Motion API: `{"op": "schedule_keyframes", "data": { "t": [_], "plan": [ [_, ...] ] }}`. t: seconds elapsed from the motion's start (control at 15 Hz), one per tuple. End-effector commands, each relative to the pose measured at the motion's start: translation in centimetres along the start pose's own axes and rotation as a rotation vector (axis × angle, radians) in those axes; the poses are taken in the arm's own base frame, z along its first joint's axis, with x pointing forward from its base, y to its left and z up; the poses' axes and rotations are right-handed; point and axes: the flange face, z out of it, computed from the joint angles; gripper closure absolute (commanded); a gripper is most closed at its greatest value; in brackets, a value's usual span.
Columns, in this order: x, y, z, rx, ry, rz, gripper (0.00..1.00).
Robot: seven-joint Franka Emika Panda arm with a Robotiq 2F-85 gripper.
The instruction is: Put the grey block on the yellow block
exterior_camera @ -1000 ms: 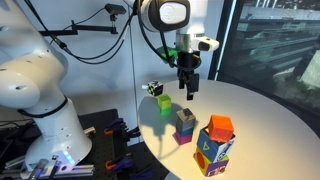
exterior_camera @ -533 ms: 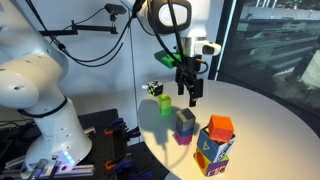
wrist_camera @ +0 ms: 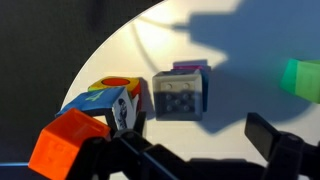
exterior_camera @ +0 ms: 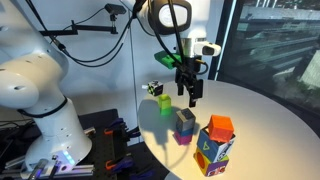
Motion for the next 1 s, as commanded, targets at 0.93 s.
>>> {"op": "schedule_keyframes", "data": {
  "t": [0.93],
  "plan": [
    [-0.5,1.9,1.7,0.017,0.017,0.001,0.00]
  ]
}}
